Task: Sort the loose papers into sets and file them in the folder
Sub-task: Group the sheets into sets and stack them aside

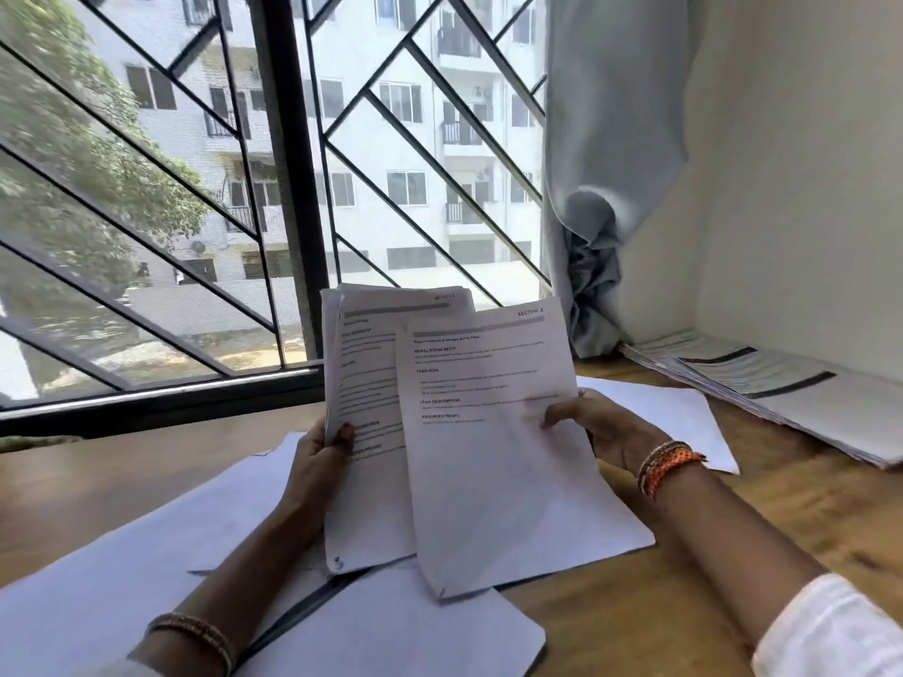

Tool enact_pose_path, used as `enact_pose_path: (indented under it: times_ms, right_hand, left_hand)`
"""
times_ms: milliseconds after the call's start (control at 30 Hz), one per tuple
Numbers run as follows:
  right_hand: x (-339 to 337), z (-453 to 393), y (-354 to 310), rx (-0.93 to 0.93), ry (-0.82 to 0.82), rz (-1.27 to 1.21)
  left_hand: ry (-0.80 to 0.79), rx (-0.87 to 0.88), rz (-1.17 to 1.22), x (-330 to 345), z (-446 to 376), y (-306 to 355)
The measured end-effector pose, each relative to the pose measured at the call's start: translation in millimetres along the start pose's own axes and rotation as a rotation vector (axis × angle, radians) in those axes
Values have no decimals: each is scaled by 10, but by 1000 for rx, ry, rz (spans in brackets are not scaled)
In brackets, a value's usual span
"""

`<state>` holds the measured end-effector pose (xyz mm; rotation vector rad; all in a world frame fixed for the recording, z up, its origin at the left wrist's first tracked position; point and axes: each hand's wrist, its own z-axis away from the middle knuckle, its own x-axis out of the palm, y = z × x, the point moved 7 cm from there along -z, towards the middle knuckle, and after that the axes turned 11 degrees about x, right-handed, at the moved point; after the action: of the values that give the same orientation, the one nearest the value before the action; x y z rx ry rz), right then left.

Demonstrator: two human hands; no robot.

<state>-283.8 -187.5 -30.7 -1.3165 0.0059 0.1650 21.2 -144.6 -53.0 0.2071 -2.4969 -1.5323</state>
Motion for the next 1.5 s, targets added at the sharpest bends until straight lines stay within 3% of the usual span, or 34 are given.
enact_pose_path:
  times_ms: [267, 333, 433, 533, 633, 733, 800, 867, 1000, 1100, 1133, 1167, 1233, 1300, 1333, 1400, 1500]
  right_hand:
    - [-329, -109, 275, 200, 214, -85]
    - [-447, -136, 303, 191, 336, -195]
    - [-676, 31, 150, -39, 692, -376]
    - [-718, 479, -145, -408, 1009, -364]
    - [-620, 909, -484, -803, 1284, -24]
    - [-535, 951, -595, -978, 1341, 331]
    - [-400, 819, -551, -957, 1316, 651]
    - [-207, 564, -421, -867, 1150, 929]
    - [106, 184, -145, -551, 846, 1216]
    - [360, 296, -192, -664, 866, 1282]
    - [468, 367, -213, -748, 786, 1231]
    - [590, 442, -233, -801, 635, 1183]
    - [865, 539, -178, -713, 183, 1133]
    - [1114, 705, -131, -618, -236, 925]
    - [1164, 745, -157, -595, -355, 785]
    - [994, 631, -260, -577, -224, 666]
    - [304, 277, -351, -508, 286, 936]
  left_hand:
    - [141, -21, -129, -175, -68, -34]
    - [189, -10, -139, -213, -70, -29]
    - [288, 42, -137, -291, -85, 2]
    - [395, 55, -131, -430, -96, 1]
    - [386, 44, -87, -481, -130, -14]
    - [345, 36, -45, -421, -136, -14]
    - [331, 33, -19, -371, -115, -20]
    - [316, 27, 33, -290, -91, 11]
    - [331, 66, 105, -169, -33, 130]
    - [440, 139, 120, -236, -15, 220]
    - [459, 162, 108, -249, -11, 239]
    - [468, 182, 98, -249, -2, 258]
    - [495, 226, 70, -248, 26, 281]
    - [548, 288, -5, -272, 53, 309]
    - [571, 317, -49, -284, 55, 334]
    - [592, 340, -117, -307, 51, 343]
    - [570, 269, -198, -335, 12, 239]
